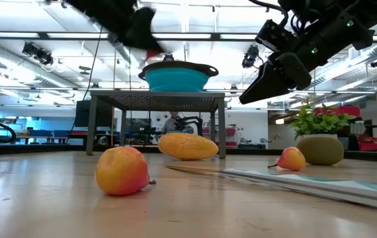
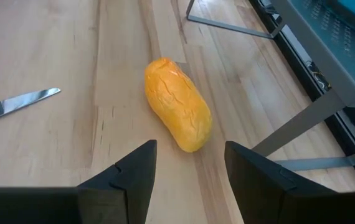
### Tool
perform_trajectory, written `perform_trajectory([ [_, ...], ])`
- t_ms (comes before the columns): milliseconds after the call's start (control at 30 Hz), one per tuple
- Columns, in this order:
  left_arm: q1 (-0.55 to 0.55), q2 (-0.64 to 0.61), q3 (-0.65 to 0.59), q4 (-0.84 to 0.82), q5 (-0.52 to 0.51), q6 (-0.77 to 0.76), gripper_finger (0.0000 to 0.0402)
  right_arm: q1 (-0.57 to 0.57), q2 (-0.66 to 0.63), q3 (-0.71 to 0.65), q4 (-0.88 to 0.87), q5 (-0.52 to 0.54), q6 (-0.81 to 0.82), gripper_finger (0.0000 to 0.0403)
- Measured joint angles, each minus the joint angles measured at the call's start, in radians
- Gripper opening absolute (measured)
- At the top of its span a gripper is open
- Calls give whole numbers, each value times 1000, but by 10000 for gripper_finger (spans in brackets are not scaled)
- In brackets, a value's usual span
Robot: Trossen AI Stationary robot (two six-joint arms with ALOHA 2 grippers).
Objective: Pick & Place Fruit
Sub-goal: Put the orange pear into the blue strainer bowl on the shelf
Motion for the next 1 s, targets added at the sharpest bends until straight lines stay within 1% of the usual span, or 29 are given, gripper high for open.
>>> perform_trajectory([
  [167,86,-21,28,318,50,305,148,0,0,0,-1,0,0,199],
  [233,134,-20,28,388,84,383,151,0,0,0,-1,-1,0,199],
  [267,162,-16,28,405,118,394,151,0,0,0,-1,0,0,199],
  [400,284,4,27,405,322,321,150,0,0,0,-2,-1,0,199],
  [433,311,14,28,415,366,307,148,0,0,0,-2,-1,0,199],
  [467,339,21,26,417,389,298,147,0,0,0,-2,-1,0,199],
  [567,404,52,27,487,408,303,145,0,0,0,-2,-1,0,199],
  [700,463,81,27,488,406,280,152,0,0,0,-7,-1,0,199],
  [867,495,89,26,469,414,167,171,0,0,0,-7,-1,0,199],
  [1000,496,99,26,462,414,154,192,0,0,0,-7,-1,8,199],
])
